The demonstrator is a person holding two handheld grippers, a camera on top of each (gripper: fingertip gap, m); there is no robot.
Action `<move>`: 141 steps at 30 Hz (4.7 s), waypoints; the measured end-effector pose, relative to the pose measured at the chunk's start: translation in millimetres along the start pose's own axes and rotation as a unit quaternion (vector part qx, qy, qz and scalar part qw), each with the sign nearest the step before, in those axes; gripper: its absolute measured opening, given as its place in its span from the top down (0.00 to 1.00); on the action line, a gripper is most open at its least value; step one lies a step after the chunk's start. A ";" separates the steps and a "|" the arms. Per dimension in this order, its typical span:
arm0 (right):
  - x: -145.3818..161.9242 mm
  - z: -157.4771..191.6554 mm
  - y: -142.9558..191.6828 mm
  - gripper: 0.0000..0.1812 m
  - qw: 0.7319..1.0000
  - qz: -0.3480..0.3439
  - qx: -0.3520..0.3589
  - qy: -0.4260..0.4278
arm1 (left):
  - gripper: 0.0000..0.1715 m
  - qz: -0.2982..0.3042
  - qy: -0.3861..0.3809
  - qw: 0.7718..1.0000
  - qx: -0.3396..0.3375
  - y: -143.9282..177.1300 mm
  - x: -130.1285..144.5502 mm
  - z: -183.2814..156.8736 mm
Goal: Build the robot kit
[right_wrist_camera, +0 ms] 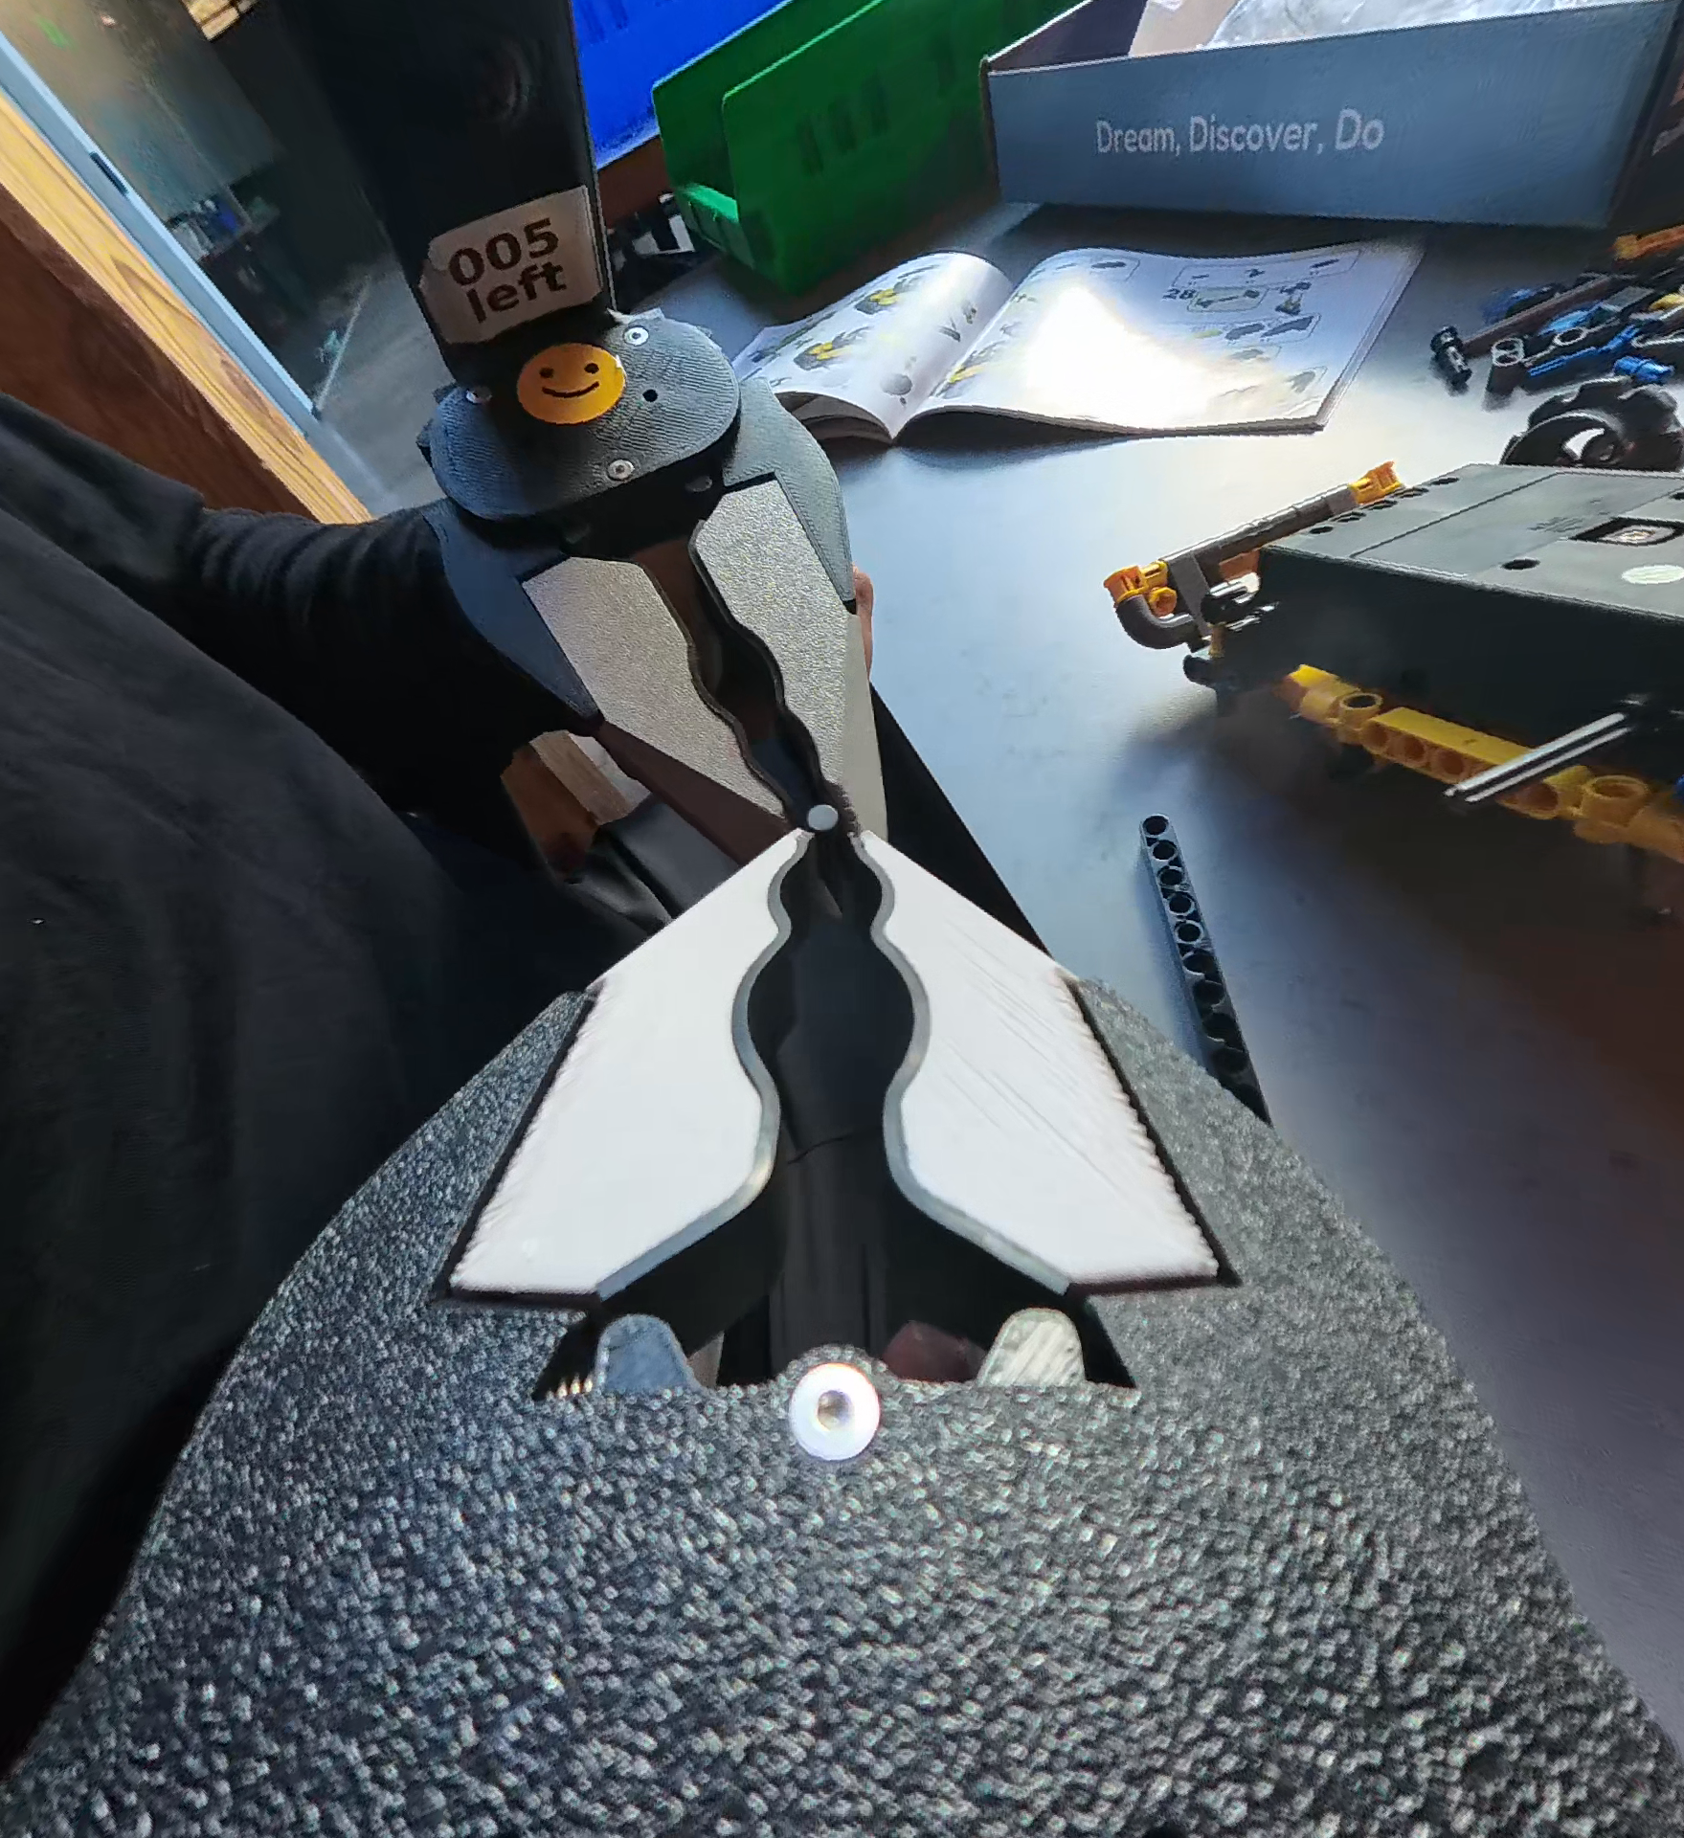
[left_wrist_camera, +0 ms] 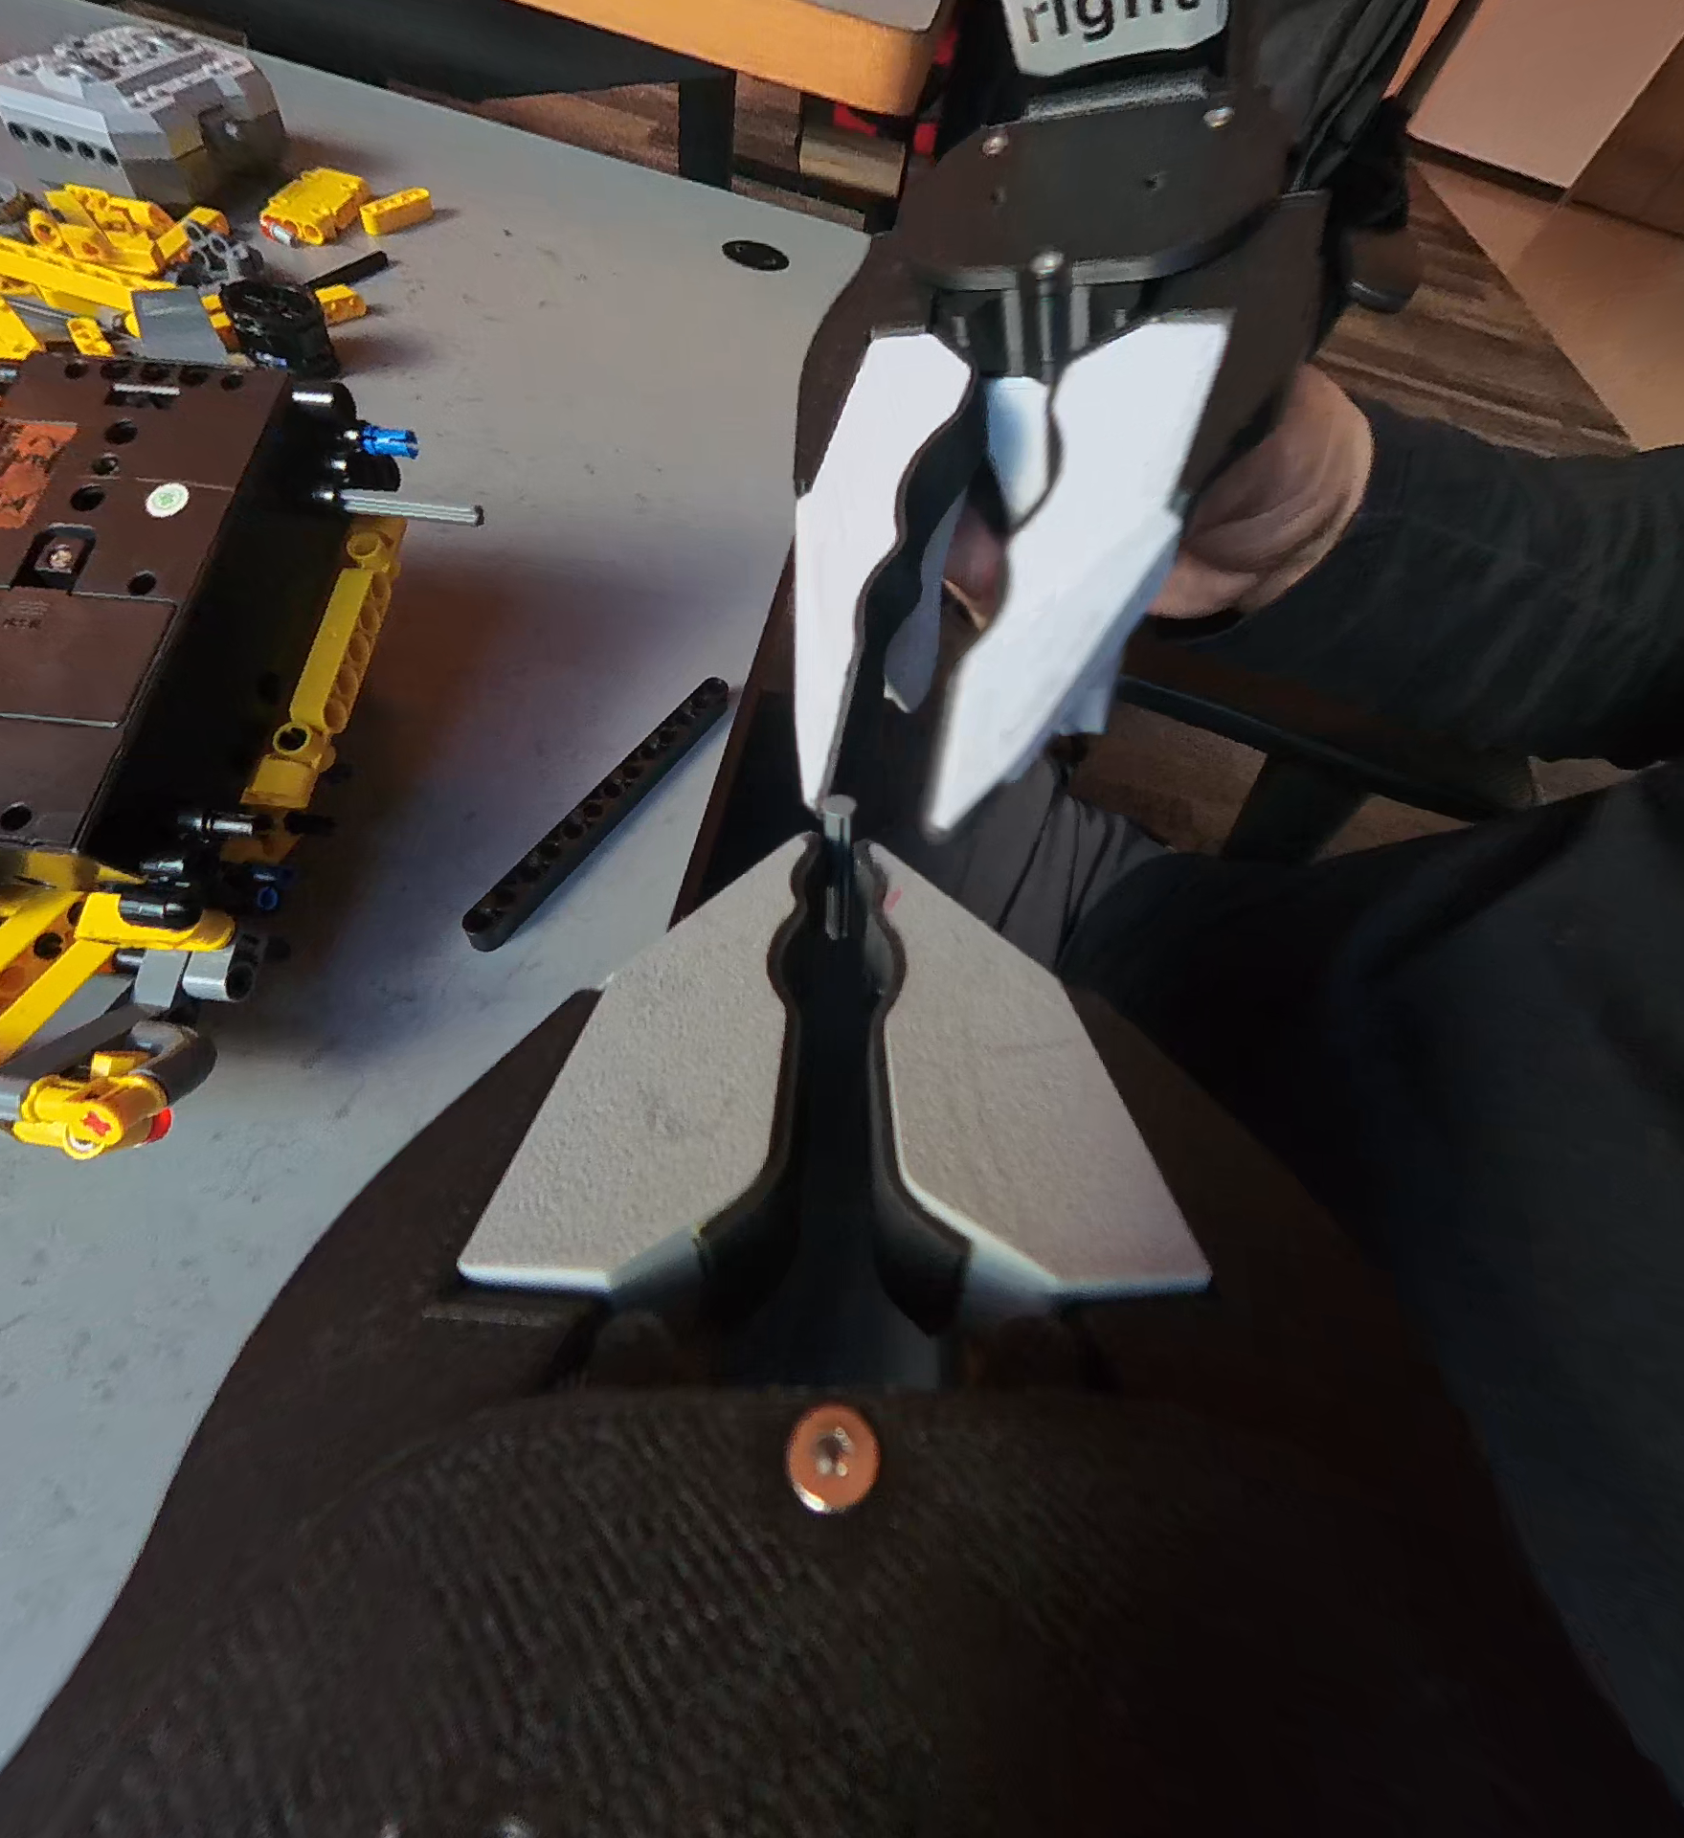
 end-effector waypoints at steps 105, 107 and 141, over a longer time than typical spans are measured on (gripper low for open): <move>-15.1 -5.1 -41.0 0.97 0.995 -0.044 -0.083 -0.031 | 0.99 -0.096 0.074 0.993 0.015 27.4 23.5 10.8; -15.3 -4.5 -40.6 0.97 0.995 -0.048 -0.086 -0.033 | 0.99 -0.098 0.071 0.993 0.016 27.3 23.0 9.9; 32.7 -51.1 13.1 0.78 0.941 0.190 0.184 0.212 | 0.99 -0.155 0.171 0.973 -0.020 44.2 18.2 45.2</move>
Point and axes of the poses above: each gripper's, where its closed fingertips meet, y back along the fingers, x out of its underside, z = x × y across the jaws, the point moved 3 cm from there along y, back along the fingers, and after that the axes turned 5 degrees about -x, right-handed, at the moved point
